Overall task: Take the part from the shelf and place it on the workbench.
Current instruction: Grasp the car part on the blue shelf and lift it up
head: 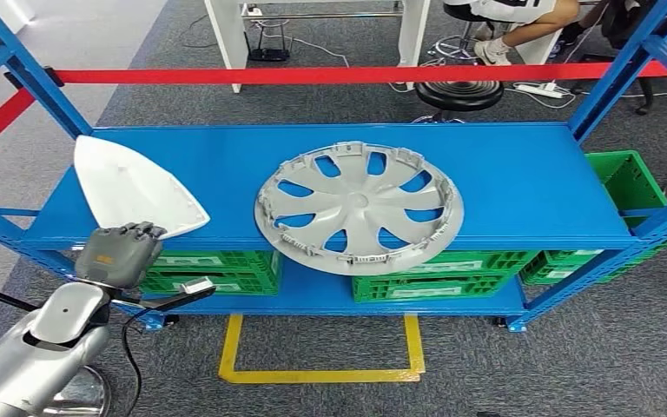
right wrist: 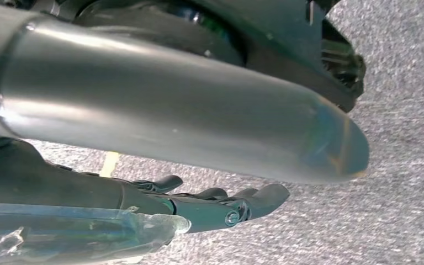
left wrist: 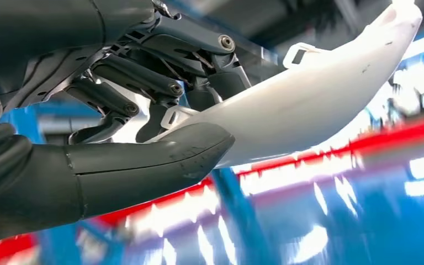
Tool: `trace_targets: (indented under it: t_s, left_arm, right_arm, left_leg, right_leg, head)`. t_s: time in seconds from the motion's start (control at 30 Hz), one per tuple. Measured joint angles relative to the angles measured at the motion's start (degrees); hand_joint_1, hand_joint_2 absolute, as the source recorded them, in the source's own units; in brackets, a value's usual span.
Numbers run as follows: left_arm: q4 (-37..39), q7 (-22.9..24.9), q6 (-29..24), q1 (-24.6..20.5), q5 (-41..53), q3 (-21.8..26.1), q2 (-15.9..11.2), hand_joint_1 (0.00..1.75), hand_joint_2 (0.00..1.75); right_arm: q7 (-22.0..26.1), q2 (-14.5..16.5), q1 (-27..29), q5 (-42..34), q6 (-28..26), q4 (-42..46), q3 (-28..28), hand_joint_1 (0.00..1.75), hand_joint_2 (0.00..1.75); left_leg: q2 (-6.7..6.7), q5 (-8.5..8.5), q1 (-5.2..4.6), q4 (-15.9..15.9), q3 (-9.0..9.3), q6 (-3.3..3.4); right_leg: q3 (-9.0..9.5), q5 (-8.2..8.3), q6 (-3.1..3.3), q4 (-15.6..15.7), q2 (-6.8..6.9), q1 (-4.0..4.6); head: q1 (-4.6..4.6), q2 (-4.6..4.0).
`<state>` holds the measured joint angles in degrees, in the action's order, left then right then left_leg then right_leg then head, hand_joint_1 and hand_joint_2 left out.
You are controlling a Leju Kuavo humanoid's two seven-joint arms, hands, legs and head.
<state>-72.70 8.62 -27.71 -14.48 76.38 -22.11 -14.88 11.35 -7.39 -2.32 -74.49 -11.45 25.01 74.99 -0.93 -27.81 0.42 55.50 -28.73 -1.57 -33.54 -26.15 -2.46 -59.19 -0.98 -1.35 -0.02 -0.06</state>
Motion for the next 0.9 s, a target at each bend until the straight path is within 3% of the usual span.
trace_targets:
  t_s: [0.23, 0.5, 0.9]
  left_arm:
    - [-10.26, -0.25, 0.56, -3.91, 6.40, -0.20, -1.32, 1.71, 1.75]
    - [-18.95, -0.58, 3.00, -4.86, 8.13, -0.55, -1.25, 1.59, 1.75]
    - [-23.18, -1.00, 3.91, -4.85, 8.12, -0.64, -0.25, 1.59, 1.75]
  right_arm:
    - [0.34, 0.67, -1.07, 0.00, 1.85, -1.09, -0.13, 0.00, 0.00]
    - [1.32, 1.69, -1.84, 0.00, 2.90, -2.55, -0.90, 0.00, 0.00]
    - [1.69, 2.64, -2.32, 0.00, 3.17, -4.18, -1.44, 0.00, 0.00]
  left_leg:
    - [0.00, 0.00, 0.00, 0.01, 0.00, 0.00]
    - [0.00, 0.00, 0.00, 0.01, 0.00, 0.00]
    - [0.00, 0.00, -0.01, 0.02, 0.00, 0.00]
  right_leg:
    - [0.00, 0.04, -0.02, 0.00, -0.02, -0.01]
    - [-0.01, 0.04, -0.02, 0.00, -0.02, -0.01]
    - [-0.01, 0.04, -0.02, 0.01, -0.02, -0.01]
  head:
    - [0.00, 0.00]
    - [0.00, 0.01]
    - [0.00, 0.00]
